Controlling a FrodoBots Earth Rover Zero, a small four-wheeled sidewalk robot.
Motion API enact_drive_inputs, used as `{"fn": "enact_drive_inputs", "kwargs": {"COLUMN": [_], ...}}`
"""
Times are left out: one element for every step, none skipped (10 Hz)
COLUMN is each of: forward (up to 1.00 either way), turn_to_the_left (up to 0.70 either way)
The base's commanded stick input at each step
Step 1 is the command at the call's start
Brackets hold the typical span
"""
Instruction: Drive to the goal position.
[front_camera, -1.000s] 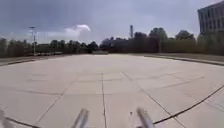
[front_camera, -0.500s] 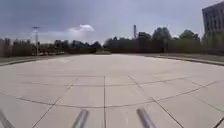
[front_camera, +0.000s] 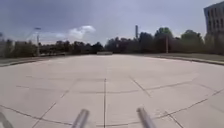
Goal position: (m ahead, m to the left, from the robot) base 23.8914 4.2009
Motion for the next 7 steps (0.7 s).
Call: {"fn": "enact_drive_inputs", "kwargs": {"forward": [0.70,0.70,0.70,0.70,0.70,0.70,0.70], "turn_to_the_left": [0.00,0.00,0.00,0.00,0.00,0.00,0.00]}}
